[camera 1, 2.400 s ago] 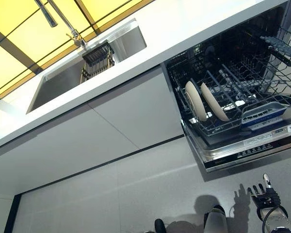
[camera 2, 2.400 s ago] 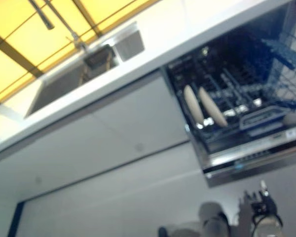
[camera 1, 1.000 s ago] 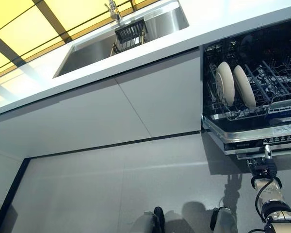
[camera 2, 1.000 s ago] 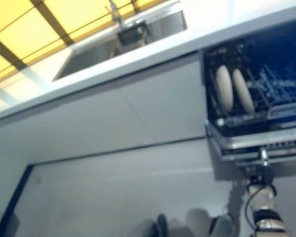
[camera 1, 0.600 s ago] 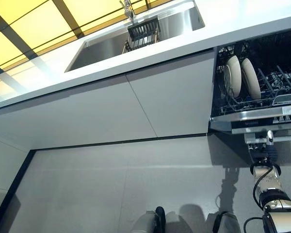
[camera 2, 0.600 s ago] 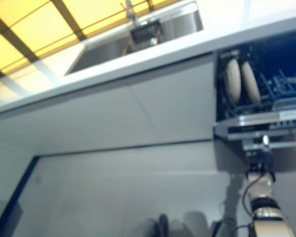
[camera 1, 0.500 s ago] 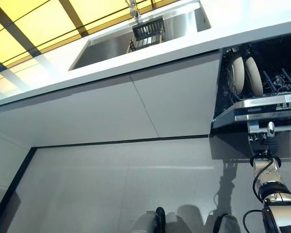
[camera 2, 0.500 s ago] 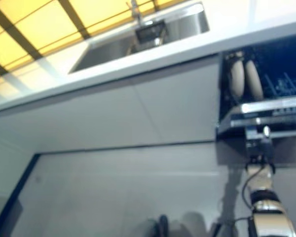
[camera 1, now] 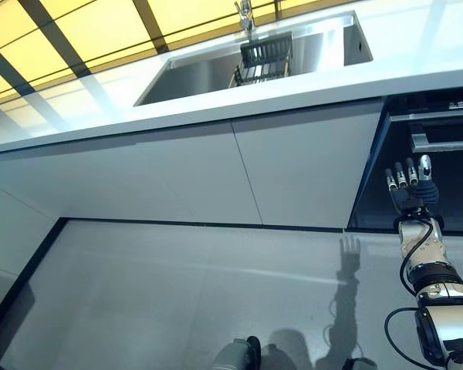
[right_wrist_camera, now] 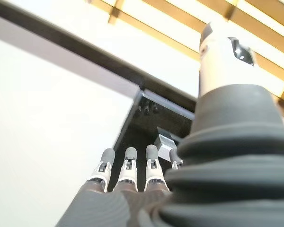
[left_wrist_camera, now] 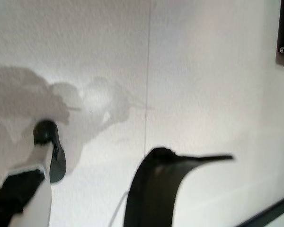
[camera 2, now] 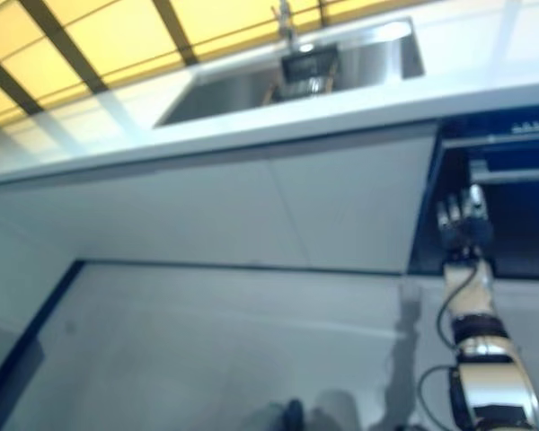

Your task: Take plates into dishwasher

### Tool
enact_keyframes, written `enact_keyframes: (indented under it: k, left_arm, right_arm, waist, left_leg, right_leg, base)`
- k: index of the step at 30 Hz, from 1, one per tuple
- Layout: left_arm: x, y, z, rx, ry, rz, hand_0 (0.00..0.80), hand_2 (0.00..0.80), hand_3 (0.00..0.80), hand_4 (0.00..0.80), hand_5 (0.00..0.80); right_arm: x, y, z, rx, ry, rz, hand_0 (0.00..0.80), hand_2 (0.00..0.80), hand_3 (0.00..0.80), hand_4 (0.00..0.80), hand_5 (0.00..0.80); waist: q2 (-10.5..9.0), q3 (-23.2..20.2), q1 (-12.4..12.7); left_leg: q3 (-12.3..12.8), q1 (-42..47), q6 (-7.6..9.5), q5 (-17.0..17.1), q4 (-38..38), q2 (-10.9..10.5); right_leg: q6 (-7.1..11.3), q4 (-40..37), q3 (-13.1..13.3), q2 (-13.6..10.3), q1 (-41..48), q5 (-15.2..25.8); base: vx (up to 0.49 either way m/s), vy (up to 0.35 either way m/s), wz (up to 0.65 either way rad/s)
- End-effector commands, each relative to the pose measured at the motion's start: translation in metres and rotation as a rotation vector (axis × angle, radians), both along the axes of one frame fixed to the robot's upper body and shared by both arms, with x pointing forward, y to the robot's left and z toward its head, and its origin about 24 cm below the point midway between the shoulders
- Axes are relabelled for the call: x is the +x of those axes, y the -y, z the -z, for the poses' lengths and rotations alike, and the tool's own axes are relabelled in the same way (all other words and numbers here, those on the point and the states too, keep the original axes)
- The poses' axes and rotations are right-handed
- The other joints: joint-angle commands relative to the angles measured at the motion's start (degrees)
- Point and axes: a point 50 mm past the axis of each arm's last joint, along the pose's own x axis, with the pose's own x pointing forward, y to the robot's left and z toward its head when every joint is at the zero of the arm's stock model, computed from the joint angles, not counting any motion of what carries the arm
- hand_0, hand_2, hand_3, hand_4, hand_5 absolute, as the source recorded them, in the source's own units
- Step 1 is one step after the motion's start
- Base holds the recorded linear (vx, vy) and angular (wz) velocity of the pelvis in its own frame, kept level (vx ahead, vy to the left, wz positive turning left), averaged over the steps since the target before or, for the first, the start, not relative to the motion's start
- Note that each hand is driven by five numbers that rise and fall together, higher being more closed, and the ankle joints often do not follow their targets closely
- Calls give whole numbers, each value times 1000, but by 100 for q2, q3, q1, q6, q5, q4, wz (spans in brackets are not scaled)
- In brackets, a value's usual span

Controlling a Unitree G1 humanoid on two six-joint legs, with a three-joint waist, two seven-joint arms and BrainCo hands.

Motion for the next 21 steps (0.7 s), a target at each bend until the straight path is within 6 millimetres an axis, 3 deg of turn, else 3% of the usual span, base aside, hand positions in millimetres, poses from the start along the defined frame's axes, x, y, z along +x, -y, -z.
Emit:
enact_keyframes:
  k: [1, 5, 8, 10, 12, 14, 16, 18, 20, 21]
  left_arm:
    - [-5, -42, -8, 132, -3, -20, 0, 0, 0, 0, 0]
    - [-1, -43, -10, 132, 10, -30, 0, 0, 0, 0, 0]
    - [-2, -44, -9, 122, -2, -46, 0, 0, 0, 0, 0]
    - [-5, -45, -7, 120, -25, -64, 0, 0, 0, 0, 0]
    - [-6, -45, -6, 118, -28, -72, 0, 0, 0, 0, 0]
    - [-13, -46, -2, 114, -52, -101, 0, 0, 0, 0, 0]
    - [-16, -46, -1, 113, -63, -113, 0, 0, 0, 0, 0]
    - [-23, -45, 3, 100, -87, -132, 0, 0, 0, 0, 0]
    - [-33, -41, 8, 77, -121, -142, 0, 0, 0, 0, 0]
    - [-36, -39, 10, 67, -134, -148, 0, 0, 0, 0, 0]
  right_arm:
    - [3, -4, -17, -86, -14, -29, 0, 0, 0, 0, 0]
    - [-1, 0, 12, -71, -108, -32, 0, 0, 0, 0, 0]
    - [-9, -1, 54, -67, -230, -67, 0, 0, 0, 0, 0]
    - [-20, -4, 92, -81, -343, -108, 0, 0, 0, 0, 0]
    - [-25, -6, 105, -97, -400, -122, 0, 0, 0, 0, 0]
    - [-43, -15, 148, -122, -539, -180, 0, 0, 0, 0, 0]
    - [-54, -21, 170, -110, -591, -213, 0, 0, 0, 0, 0]
    - [-81, -36, 213, -75, -712, -277, 0, 0, 0, 0, 0]
    - [-120, -47, 256, -26, -818, -327, 0, 0, 0, 0, 0]
    - [-131, -52, 266, -3, -847, -339, 0, 0, 0, 0, 0]
  waist:
    - [-458, -239, 49]
    - [-594, -313, 40]
    - [-753, -454, -9]
    - [-871, -664, -76]
    - [-906, -727, -99]
    - [-1005, -987, -173]
    - [-1049, -1110, -205]
    - [-1112, -1354, -251]
    - [-1156, -1618, -285]
    - [-1167, -1683, -301]
  left_leg:
    - [487, 668, 623, -575, -269, -131]
    - [455, 861, 572, -440, -610, -84]
    - [518, 1110, 517, -69, -1150, -1]
    - [472, 1371, 449, 117, -1612, 47]
    - [454, 1455, 430, 175, -1756, 53]
    - [417, 1793, 376, 355, -2298, 48]
    - [397, 1936, 349, 446, -2554, 40]
    - [350, 2163, 325, 594, -2973, 39]
    - [335, 2372, 308, 722, -3384, 50]
    - [336, 2444, 294, 765, -3516, 59]
  right_leg:
    - [-324, -439, -136, 223, 787, -31]
    - [-256, -834, -192, 314, 1022, 105]
    - [-224, -1533, -297, 484, 1323, 435]
    - [-160, -2107, -291, 662, 1633, 583]
    - [-133, -2269, -283, 712, 1725, 627]
    - [-71, -2845, -242, 880, 2061, 782]
    - [-44, -3081, -212, 962, 2187, 858]
    - [-18, -3411, -172, 1080, 2375, 970]
    - [17, -3758, -177, 1170, 2543, 1112]
    - [25, -3857, -185, 1196, 2604, 1148]
  base:
    - [22, -55, -6]
    - [17, -42, -4]
    - [-17, -37, -8]
    - [49, -31, -7]
    - [77, -7, -5]
    - [152, 11, 0]
    - [127, 16, -2]
    - [153, 34, -2]
    - [148, 47, -2]
    - [103, 44, 1]
